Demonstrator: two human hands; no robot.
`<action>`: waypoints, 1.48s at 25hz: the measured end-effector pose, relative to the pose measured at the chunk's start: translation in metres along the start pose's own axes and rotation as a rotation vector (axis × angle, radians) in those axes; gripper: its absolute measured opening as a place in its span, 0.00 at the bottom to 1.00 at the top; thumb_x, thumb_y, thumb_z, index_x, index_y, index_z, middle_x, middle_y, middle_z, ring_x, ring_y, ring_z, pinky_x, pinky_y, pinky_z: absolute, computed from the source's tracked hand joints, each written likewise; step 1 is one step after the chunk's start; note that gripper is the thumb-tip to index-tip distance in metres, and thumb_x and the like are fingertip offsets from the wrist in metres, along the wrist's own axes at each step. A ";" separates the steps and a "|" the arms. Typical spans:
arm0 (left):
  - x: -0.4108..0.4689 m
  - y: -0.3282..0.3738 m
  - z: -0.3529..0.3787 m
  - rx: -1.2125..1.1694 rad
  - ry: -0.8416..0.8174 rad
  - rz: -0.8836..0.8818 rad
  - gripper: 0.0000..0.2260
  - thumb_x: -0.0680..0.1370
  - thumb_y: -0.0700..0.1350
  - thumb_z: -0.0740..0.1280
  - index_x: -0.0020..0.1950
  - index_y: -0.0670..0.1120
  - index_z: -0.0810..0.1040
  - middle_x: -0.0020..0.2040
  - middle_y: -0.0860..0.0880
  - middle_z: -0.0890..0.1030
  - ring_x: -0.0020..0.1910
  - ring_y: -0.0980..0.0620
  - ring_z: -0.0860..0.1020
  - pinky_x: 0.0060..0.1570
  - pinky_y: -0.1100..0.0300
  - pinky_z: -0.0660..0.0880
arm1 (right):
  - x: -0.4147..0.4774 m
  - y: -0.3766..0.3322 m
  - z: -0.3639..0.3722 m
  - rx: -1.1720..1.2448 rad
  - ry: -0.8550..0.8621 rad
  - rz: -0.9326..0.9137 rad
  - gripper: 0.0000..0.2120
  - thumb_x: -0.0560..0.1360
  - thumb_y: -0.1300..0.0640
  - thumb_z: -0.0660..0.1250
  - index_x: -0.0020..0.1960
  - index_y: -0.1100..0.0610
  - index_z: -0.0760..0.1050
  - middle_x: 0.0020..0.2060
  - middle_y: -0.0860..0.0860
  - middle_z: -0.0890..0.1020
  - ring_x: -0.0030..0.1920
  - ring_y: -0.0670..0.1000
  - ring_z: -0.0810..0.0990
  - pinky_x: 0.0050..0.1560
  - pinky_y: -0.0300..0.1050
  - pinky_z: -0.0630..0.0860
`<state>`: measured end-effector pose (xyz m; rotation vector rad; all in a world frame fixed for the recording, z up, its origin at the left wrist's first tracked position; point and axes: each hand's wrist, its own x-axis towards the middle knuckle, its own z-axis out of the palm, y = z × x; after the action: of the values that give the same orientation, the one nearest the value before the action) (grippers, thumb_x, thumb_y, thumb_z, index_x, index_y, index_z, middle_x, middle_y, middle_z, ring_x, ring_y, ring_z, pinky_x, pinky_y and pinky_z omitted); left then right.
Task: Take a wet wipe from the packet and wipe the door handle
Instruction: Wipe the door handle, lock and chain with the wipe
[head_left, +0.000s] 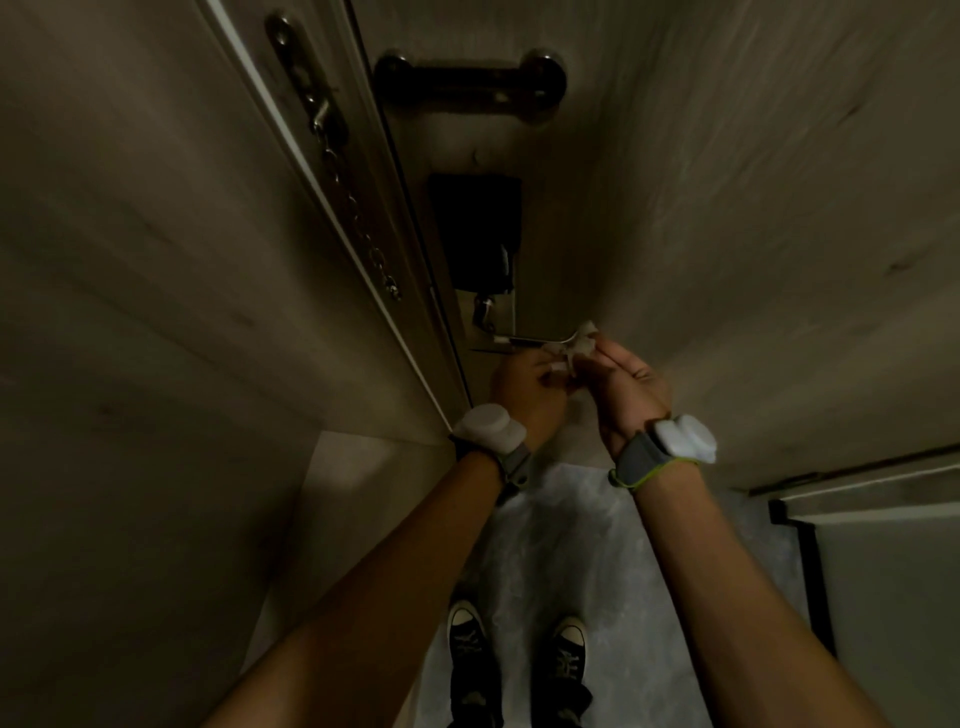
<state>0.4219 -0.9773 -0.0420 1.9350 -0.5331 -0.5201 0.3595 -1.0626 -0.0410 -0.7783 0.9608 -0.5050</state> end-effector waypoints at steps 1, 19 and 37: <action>-0.001 0.000 0.001 -0.014 -0.013 -0.008 0.07 0.74 0.42 0.69 0.48 0.41 0.84 0.48 0.40 0.85 0.50 0.42 0.83 0.53 0.44 0.79 | -0.002 -0.003 -0.001 -0.002 -0.014 0.000 0.20 0.73 0.75 0.66 0.64 0.67 0.77 0.57 0.63 0.83 0.56 0.59 0.83 0.62 0.51 0.78; 0.022 0.065 -0.119 -0.214 0.388 0.169 0.05 0.74 0.40 0.73 0.48 0.43 0.80 0.45 0.46 0.83 0.44 0.52 0.82 0.42 0.63 0.79 | -0.045 -0.068 0.102 -0.407 -0.275 -0.595 0.15 0.74 0.69 0.71 0.60 0.66 0.77 0.48 0.59 0.84 0.45 0.41 0.84 0.49 0.35 0.81; 0.055 0.080 -0.150 -0.024 0.423 0.235 0.08 0.76 0.46 0.71 0.52 0.44 0.83 0.45 0.54 0.83 0.41 0.66 0.78 0.43 0.74 0.73 | -0.049 -0.077 0.160 -0.613 0.027 -0.656 0.05 0.69 0.51 0.76 0.40 0.51 0.82 0.29 0.41 0.82 0.33 0.37 0.81 0.41 0.38 0.81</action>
<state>0.5412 -0.9314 0.0821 1.8581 -0.4661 0.0352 0.4711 -1.0201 0.0991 -1.6678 0.8790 -0.7972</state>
